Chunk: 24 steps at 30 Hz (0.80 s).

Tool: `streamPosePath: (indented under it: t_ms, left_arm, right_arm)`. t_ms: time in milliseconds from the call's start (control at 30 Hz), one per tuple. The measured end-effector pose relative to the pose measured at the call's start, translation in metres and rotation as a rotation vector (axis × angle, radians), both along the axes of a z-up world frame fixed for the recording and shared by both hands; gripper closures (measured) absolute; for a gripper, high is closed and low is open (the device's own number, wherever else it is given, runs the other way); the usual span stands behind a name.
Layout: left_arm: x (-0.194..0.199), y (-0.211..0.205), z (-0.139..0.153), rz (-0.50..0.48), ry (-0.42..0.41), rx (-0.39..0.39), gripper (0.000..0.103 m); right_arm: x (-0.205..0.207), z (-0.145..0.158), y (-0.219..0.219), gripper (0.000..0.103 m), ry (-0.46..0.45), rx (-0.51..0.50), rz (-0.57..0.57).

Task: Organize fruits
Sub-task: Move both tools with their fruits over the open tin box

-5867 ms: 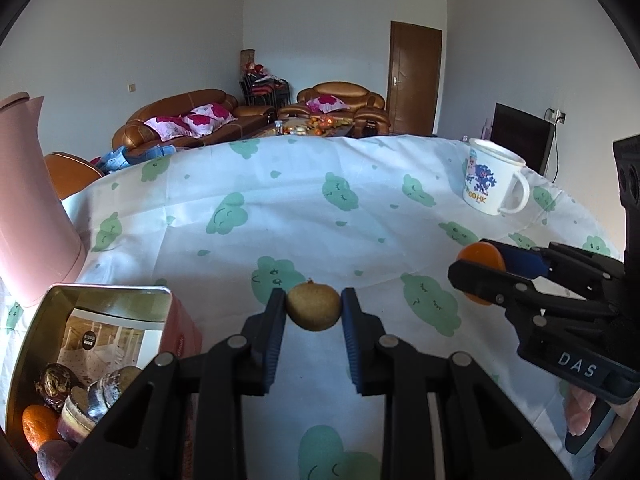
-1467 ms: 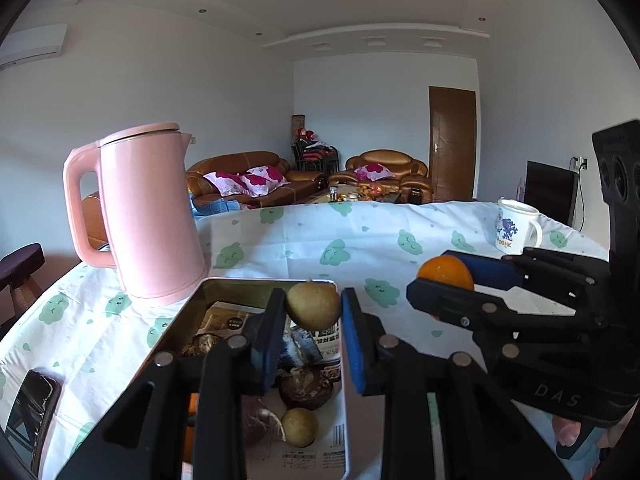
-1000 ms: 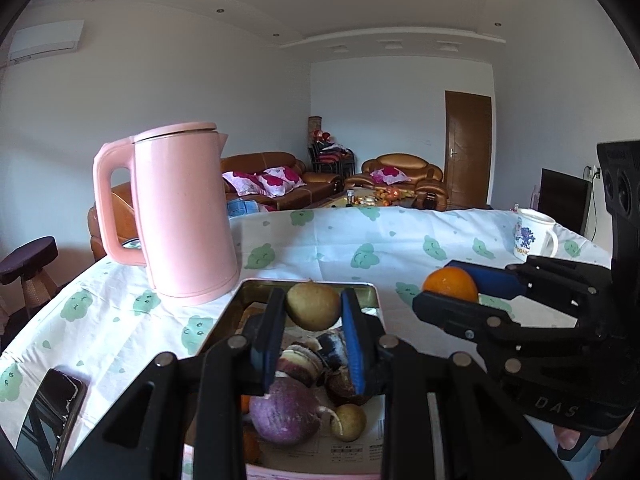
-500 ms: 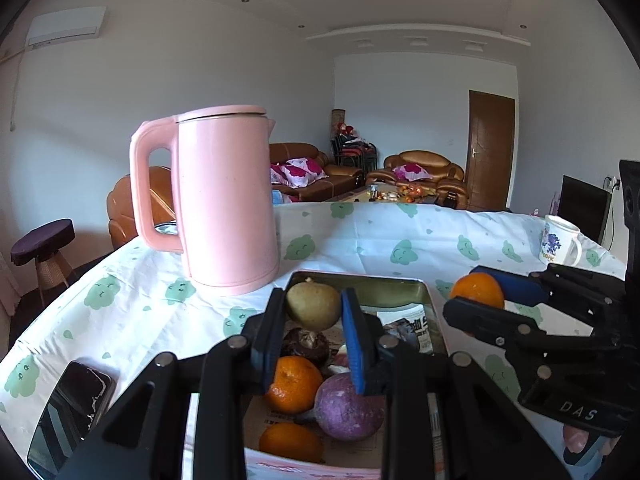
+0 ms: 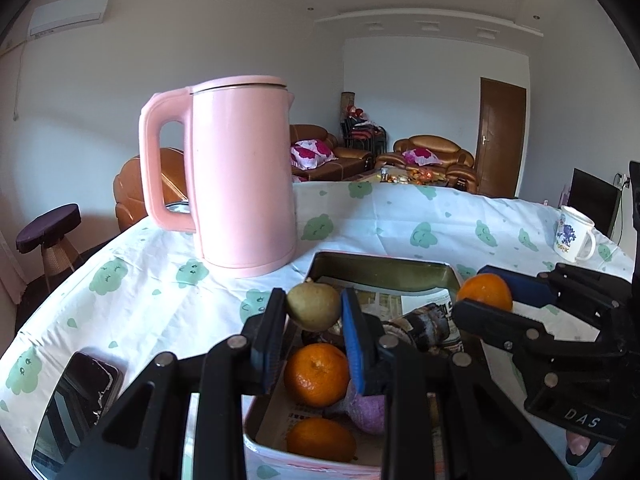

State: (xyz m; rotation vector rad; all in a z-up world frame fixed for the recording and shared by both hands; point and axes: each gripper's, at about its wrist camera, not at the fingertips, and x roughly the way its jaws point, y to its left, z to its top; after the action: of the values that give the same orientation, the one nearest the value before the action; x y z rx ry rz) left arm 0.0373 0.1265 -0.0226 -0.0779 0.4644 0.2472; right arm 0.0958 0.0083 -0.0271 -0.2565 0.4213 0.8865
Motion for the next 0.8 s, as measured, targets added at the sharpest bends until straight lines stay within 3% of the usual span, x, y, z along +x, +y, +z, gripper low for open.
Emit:
streamPosePath:
  t_ms: [800]
  left_arm:
    - [0.008, 0.009, -0.010, -0.014, 0.064, -0.011, 0.074]
  right_arm:
    - [0.007, -0.012, 0.023, 0.065, 0.055, -0.048, -0.003]
